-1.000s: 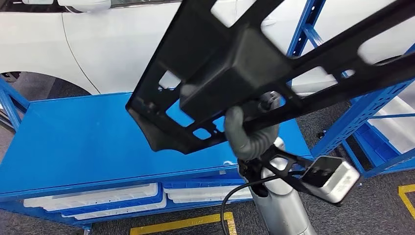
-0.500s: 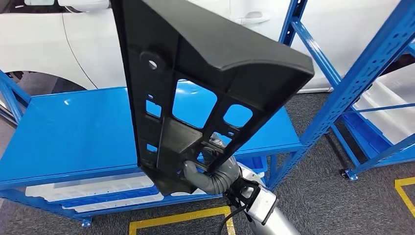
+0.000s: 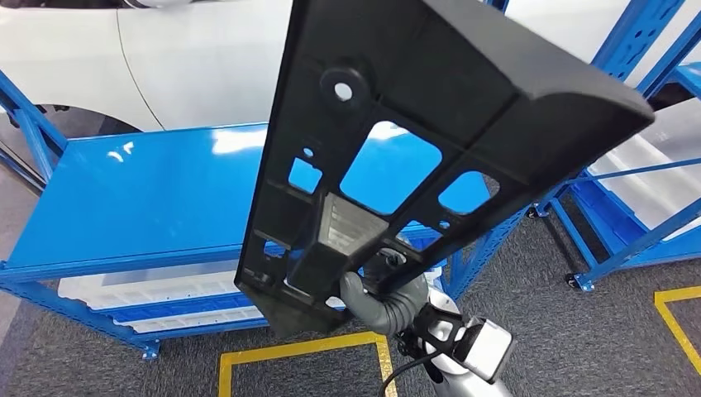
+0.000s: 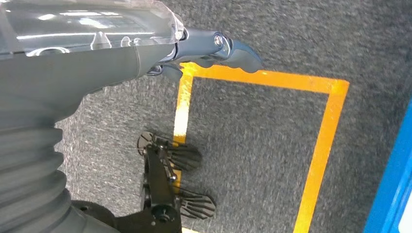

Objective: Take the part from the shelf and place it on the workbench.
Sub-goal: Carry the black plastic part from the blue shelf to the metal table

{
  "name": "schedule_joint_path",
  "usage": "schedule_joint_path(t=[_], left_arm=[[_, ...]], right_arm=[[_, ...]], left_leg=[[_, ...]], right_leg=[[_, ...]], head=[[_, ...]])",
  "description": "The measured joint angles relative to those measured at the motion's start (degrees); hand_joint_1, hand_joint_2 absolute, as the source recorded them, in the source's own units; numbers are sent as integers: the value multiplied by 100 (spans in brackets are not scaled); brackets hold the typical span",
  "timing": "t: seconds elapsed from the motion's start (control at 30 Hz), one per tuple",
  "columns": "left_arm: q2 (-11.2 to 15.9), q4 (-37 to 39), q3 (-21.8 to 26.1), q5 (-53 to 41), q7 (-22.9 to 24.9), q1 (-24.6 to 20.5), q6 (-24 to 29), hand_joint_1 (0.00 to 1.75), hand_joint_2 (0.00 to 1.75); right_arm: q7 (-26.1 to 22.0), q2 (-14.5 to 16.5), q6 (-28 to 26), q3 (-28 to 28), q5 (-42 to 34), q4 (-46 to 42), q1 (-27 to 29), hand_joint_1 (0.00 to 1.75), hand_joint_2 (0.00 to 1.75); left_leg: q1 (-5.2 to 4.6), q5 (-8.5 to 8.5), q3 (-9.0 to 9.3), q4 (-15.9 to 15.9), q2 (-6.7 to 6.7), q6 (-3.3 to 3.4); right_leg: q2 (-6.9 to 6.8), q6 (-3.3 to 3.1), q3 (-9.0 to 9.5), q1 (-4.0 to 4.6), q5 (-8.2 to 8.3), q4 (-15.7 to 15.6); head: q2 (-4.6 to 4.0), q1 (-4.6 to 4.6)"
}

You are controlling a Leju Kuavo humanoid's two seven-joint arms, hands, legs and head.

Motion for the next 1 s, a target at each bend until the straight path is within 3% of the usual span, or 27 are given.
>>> schedule_joint_path(t=[0.07, 0.13, 0.17, 0.2, 0.23, 0.3, 0.37, 0.43, 0.6, 0.67, 0.7, 0.73, 0.8, 0.83, 0.9, 0.93, 1.0], left_arm=[[-1, 1, 16, 13, 5, 5, 1, 0, 175], [-1, 1, 34, 27, 17, 6, 4, 0, 175], [0, 1, 45, 34, 27, 7, 10, 0, 175], [-1, 1, 58, 39, 35, 8, 16, 0, 175], [-1, 1, 72, 42, 43, 8, 24, 0, 175], [-3, 1, 95, 42, 51, 7, 32, 0, 175], [-4, 1, 109, 42, 54, 5, 33, 0, 175], [-4, 1, 115, 42, 55, 5, 34, 0, 175], [-4, 1, 117, 42, 56, 6, 35, 0, 175], [-4, 1, 117, 42, 57, 9, 39, 0, 175], [-3, 2, 118, 43, 58, 12, 42, 0, 175], [-1, 2, 120, 46, 58, 15, 44, 0, 175], [4, 3, 123, 54, 59, 15, 44, 0, 175], [5, 3, 124, 56, 59, 11, 45, 0, 175], [13, 3, 123, 49, 58, -8, 45, 0, 175], [16, 3, 123, 44, 57, -16, 45, 0, 175], [20, 3, 123, 36, 66, -18, 46, 0, 175]], right_arm=[[-1, -31, 116, -85, -45, -85, 93, 175, 175], [0, -50, 194, -173, -106, -127, 147, 175, 175], [0, -58, 221, -212, -128, -138, 169, 175, 175], [0, -63, 240, -243, -142, -144, 186, 175, 175], [0, -67, 253, -269, -150, -147, 197, 175, 175], [0, -68, 270, -314, -157, -158, 202, 175, 175], [-1, -68, 274, -341, -160, -184, 204, 175, 175], [-2, -68, 276, -352, -161, -203, 209, 175, 175], [-2, -68, 276, -357, -162, -207, 209, 175, 175], [-2, -68, 281, -363, -166, -211, 207, 175, 175], [-2, -66, 287, -367, -170, -214, 207, 175, 175], [-1, -64, 328, -380, -196, -215, 211, 175, 175], [-1, -59, 423, -408, -250, -214, 215, 175, 175], [0, -59, 470, -425, -276, -213, 213, 175, 175], [0, -60, 493, -453, -281, -214, 198, 175, 175], [3, -59, 495, -469, -286, -214, 187, 175, 175], [18, -60, 498, -496, -309, -214, 165, 175, 175]], left_leg=[[29, 144, -115, -32, 31, 79], [23, 272, -276, -18, 45, 115], [21, 331, -362, -4, 49, 110], [21, 385, -453, 18, 52, 102], [21, 432, -545, 50, 54, 88], [22, 504, -712, 136, 55, 51], [10, 559, -819, 217, 52, -4], [0, 603, -848, 246, 50, -54], [2, 624, -846, 243, 50, -74], [6, 678, -867, 227, 48, -117], [16, 451, -958, 451, 42, -159], [26, 204, -1041, 873, 37, -201], [40, -180, -986, 1489, 29, -232], [37, -97, -736, 1378, 28, -212], [7, -76, -120, 525, 24, -145], [-15, -127, 70, 214, 21, -111], [-46, -124, 132, 2, 20, -48]], right_leg=[[10, 57, -134, -13, -414, 342], [10, 97, -329, -36, -982, 1076], [9, 114, -385, -44, -1117, 1413], [7, 127, -368, -52, -1112, 1603], [5, 133, -245, -62, -993, 1576], [1, 120, 279, -78, -748, 954], [4, 71, 762, -60, -762, 236], [11, 28, 888, -35, -821, -3], [14, 16, 876, -34, -811, -8], [13, -37, 842, -30, -768, -11], [4, -95, 755, -34, -679, -18], [-4, -149, 580, -32, -526, -17], [-20, -197, 198, -29, -215, -11], [-19, -184, 53, -22, -103, 3], [-19, -136, -48, -13, 16, 11], [-24, -104, -62, -13, 73, 3], [-35, -29, -57, -24, 198, -50]], head=[[0, 1], [0, 1], [0, 1], [0, 1], [0, 0], [0, -1], [0, -1], [0, 0], [0, 1], [-1, 0], [-1, -1], [0, -1], [0, -1], [0, -1], [0, -1], [0, -1], [0, 0]])
